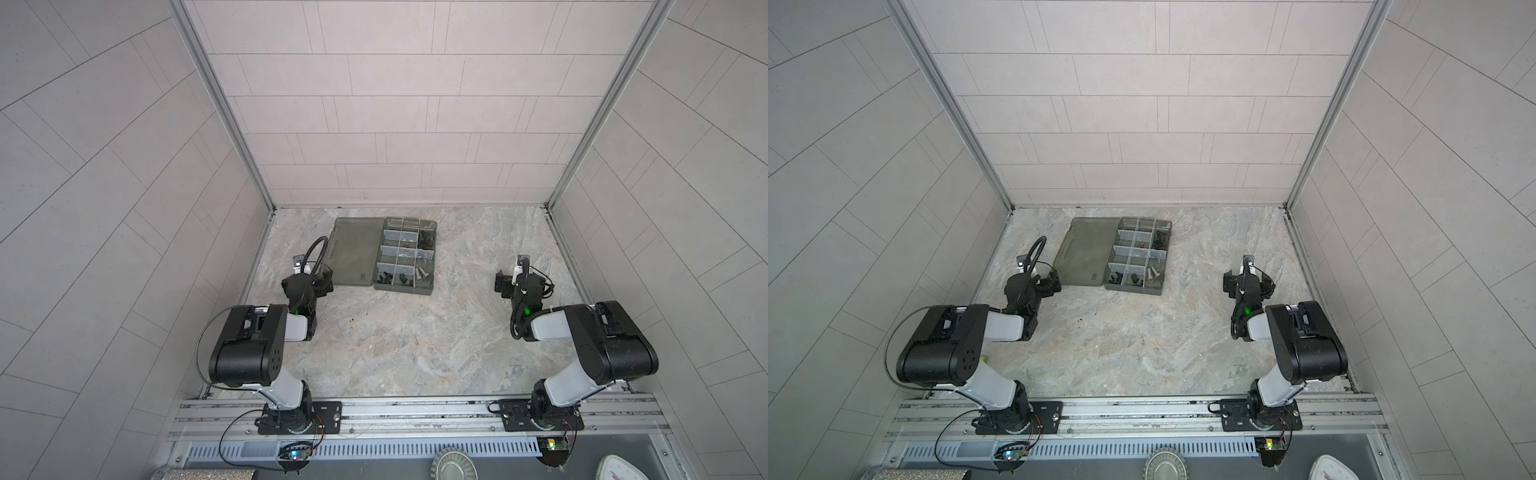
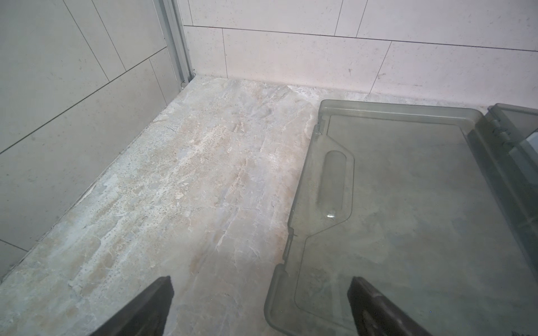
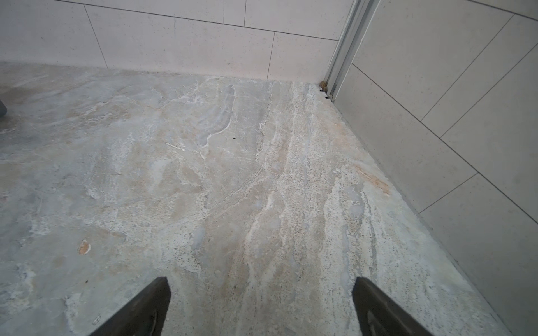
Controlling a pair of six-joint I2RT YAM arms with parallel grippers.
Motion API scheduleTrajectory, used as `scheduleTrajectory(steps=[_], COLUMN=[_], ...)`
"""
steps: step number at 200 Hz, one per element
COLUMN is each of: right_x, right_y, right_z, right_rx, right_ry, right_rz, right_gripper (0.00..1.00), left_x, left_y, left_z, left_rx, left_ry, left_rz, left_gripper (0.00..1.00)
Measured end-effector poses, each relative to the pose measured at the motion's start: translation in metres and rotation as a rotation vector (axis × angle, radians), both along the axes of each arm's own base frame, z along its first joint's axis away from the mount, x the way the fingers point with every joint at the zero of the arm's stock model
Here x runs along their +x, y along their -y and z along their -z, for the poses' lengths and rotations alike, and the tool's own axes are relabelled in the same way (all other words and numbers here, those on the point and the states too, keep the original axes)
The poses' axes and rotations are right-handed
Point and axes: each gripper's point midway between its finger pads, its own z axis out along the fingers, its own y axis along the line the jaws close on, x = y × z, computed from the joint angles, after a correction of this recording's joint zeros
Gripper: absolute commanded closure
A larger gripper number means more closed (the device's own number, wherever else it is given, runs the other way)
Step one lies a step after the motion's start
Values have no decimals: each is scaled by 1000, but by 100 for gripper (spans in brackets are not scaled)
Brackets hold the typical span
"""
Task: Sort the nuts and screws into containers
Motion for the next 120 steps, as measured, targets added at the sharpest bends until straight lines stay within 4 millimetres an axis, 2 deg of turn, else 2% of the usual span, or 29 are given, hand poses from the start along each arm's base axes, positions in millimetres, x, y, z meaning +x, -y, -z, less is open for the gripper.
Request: scheduleTrajectory(steps=[54, 120], right_x=[4, 5], right_y=[-6, -6], right_z=[-12, -13], right_rx=[-19, -26], right_ry=[47, 53], right_rz=[-14, -10], right_gripper=[1, 1], left_x=[0, 0], left_y=[-2, -2], left_z=[0, 0], left_rx=[9, 10], left_ry=[-3, -1], left_rz=[-7, -8], left_gripper=[0, 0])
